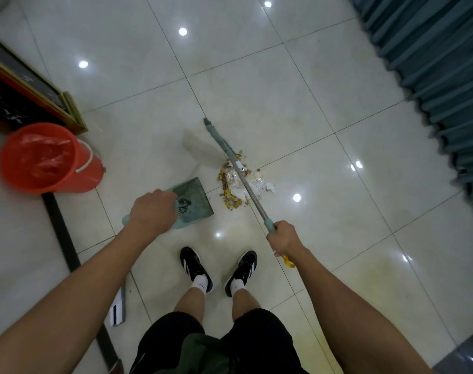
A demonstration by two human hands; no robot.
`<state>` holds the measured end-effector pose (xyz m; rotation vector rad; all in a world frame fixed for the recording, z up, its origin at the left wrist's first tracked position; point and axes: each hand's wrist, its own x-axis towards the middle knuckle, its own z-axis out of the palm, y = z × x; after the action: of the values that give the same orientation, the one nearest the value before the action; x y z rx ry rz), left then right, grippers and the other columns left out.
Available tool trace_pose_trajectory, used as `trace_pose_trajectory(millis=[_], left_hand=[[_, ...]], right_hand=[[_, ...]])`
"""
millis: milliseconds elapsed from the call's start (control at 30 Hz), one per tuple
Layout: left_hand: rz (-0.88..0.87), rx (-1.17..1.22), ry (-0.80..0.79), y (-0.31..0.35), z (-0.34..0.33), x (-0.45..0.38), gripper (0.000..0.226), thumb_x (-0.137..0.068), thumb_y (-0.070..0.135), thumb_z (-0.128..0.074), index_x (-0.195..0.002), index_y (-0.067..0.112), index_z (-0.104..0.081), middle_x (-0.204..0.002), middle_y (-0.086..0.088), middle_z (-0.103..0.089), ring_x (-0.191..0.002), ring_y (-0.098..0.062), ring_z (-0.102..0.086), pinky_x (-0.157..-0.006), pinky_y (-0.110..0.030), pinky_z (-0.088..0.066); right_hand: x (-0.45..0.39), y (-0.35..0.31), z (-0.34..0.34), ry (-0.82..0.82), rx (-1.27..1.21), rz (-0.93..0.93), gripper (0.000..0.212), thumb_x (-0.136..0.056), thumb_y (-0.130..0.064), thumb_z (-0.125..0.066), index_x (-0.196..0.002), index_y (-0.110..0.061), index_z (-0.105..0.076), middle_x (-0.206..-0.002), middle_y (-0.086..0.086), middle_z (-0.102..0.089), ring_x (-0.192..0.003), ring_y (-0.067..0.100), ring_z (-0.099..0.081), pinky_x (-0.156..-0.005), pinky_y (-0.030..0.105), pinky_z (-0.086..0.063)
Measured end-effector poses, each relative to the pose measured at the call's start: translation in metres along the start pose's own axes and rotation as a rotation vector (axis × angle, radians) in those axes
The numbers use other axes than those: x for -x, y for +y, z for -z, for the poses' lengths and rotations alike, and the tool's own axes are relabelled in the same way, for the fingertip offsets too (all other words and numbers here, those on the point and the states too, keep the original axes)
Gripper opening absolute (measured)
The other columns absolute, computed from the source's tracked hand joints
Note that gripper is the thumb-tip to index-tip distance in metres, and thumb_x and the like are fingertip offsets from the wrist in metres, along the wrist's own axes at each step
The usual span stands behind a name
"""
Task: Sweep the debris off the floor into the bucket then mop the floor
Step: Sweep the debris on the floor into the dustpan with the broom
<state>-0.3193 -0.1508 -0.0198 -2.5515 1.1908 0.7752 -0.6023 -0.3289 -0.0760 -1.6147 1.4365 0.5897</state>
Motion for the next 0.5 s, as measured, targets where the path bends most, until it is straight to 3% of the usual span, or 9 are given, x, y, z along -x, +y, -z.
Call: trace_pose_trajectory(millis=[67, 200, 500], left_hand=[[0.018, -0.003, -0.009, -0.001, 0.001, 0.001, 0.017, -0.088, 0.020, -0.056, -0.102, 0.021, -0.065, -0.097, -0.005, -0.065, -0.087, -0.026, -0.065, -0.068, -0.029, -0.042], [0.039, 0.028, 0.002, -0.006, -0.005, 0.007, 0.021, -0.086, 0.021, -0.056, -0.105, 0.022, -0.066, -0.099, -0.006, -0.066, -0.090, -0.027, -0.065, -0.067, -0.028, -0.038], [0.032, 0.031, 0.051, -0.017, -0.031, 0.014, 0.008, -0.084, 0.026, -0.060, -0.091, 0.029, -0.063, -0.088, -0.006, -0.067, -0.079, -0.031, -0.065, -0.062, -0.031, -0.041]], right_hand=[[-0.006, 0.002, 0.006, 0.065, 0.150, 0.031, 0.020, -0.092, -0.006, -0.050, -0.106, 0.003, -0.061, -0.098, 0.018, -0.064, -0.073, 0.028, -0.063, -0.065, 0.039, -0.060], [-0.022, 0.001, 0.019, 0.118, 0.312, 0.070, 0.033, -0.093, -0.007, -0.048, -0.125, -0.003, -0.055, -0.106, 0.013, -0.061, -0.084, 0.026, -0.060, -0.067, 0.029, -0.050], [-0.068, -0.013, 0.024, 0.039, 0.436, 0.064, 0.034, -0.096, -0.007, -0.048, -0.130, -0.003, -0.053, -0.117, 0.015, -0.061, -0.100, 0.029, -0.064, -0.082, 0.037, -0.057]])
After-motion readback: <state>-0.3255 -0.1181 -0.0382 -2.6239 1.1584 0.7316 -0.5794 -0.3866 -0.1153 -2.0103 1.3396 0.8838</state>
